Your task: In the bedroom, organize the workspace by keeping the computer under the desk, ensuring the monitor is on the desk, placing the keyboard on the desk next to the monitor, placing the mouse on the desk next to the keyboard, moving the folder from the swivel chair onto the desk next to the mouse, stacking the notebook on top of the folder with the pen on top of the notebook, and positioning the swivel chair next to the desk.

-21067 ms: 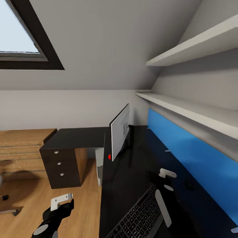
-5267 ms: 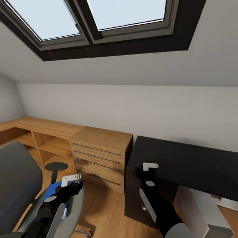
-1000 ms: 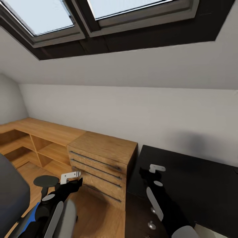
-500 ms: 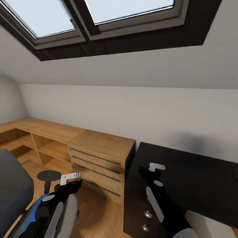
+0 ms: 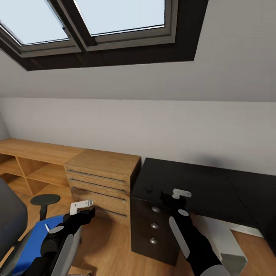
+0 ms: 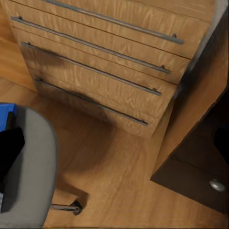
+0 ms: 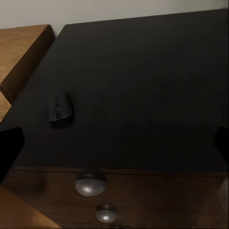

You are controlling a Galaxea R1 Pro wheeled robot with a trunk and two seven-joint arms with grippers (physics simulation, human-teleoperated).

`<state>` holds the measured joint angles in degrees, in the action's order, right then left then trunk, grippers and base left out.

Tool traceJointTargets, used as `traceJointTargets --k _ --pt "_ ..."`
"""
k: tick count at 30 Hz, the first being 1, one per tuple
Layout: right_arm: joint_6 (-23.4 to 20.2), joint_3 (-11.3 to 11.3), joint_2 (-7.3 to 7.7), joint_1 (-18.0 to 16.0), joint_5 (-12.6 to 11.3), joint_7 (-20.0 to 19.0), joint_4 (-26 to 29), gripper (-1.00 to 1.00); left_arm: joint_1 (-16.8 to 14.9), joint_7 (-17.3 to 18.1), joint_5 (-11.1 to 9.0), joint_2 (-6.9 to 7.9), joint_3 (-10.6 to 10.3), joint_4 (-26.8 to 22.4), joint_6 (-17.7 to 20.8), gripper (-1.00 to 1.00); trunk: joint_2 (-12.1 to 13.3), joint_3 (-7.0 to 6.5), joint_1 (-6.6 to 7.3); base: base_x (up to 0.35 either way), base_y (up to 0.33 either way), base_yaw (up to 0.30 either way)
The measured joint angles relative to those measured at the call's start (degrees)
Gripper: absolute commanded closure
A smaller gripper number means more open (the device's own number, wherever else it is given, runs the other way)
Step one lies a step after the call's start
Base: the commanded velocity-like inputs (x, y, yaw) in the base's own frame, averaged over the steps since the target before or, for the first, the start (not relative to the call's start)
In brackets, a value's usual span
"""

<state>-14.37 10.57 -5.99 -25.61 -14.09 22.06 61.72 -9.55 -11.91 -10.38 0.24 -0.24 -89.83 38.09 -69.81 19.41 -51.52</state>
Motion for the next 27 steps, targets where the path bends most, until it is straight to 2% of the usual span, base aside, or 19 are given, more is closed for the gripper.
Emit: traceJointTargets --k 11,17,27 --pt "0.0 0.0 -0.01 0.0 0.0 0.0 0.0 -1.00 0.0 0.0 0.0 0.00 0.0 0.0 0.0 -1.00 0.0 0.00 0.00 -0.336 0.000 -0.043" --pt "0.0 0.0 0.07 0.0 0.0 0.0 0.0 -1.00 0.0 0.0 0.0 0.00 0.0 0.0 0.0 -1.00 0.0 -0.24 0.00 -0.326 0.000 -0.150" --pt "0.0 0.0 0.08 0.0 0.0 0.0 0.0 -1.00 0.0 0.0 0.0 0.02 0.0 0.0 -0.1 -1.00 0.0 -0.63 0.03 -0.099 0.000 -0.172"
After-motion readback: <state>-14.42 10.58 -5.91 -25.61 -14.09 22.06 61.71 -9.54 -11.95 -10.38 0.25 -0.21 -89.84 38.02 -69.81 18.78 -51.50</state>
